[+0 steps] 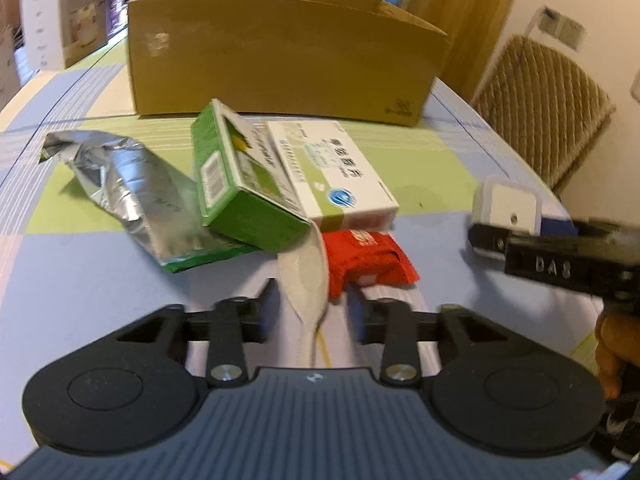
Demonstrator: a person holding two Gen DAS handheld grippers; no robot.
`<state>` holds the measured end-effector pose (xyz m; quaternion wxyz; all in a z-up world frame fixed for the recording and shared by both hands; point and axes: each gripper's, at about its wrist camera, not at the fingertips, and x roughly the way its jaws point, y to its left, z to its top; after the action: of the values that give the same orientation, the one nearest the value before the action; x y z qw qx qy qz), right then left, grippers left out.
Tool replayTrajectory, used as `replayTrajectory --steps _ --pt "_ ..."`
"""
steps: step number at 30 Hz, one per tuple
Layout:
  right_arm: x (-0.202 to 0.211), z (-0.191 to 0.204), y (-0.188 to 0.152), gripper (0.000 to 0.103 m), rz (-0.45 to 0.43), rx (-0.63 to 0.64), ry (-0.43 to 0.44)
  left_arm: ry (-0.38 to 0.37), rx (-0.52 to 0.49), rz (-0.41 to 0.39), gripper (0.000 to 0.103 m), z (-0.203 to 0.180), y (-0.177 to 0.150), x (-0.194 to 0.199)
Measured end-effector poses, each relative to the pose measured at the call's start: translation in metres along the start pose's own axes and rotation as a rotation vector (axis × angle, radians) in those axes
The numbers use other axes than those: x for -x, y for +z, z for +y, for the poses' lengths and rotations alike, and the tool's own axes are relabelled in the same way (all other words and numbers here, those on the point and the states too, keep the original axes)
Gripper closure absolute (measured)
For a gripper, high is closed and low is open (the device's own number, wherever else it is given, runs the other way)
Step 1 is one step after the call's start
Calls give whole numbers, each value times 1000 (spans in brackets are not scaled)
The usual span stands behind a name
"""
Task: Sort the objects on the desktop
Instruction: 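Close the right tool on the white night light while the left tool holds the spoon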
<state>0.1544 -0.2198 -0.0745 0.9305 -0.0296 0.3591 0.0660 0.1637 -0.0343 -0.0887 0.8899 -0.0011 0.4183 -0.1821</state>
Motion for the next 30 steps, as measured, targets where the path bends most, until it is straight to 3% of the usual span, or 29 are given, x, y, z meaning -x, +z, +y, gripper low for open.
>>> replayTrajectory --steps 3,10,12,13,15,20,27,30 --pt "3 0 0 36 -2 -4 6 26 -73 17 94 -11 -5 4" --pt "9 6 0 37 -12 8 23 80 -286 41 98 -34 -27 22" --pt "10 8 0 38 -13 12 27 80 -326 45 94 -38 -31 26" --pt "11 8 0 38 -14 14 28 67 -316 40 92 -38 -32 28" --pt "12 9 0 39 -14 16 29 25 -253 29 77 -33 -30 29" --pt "10 7 -2 39 -5 14 28 -23 -78 -5 78 -14 -20 28" --pt "8 8 -2 38 -10 34 20 15 -127 -18 77 -20 -16 14" --pt "6 9 -2 36 -9 40 16 30 -124 -29 69 -19 -17 16"
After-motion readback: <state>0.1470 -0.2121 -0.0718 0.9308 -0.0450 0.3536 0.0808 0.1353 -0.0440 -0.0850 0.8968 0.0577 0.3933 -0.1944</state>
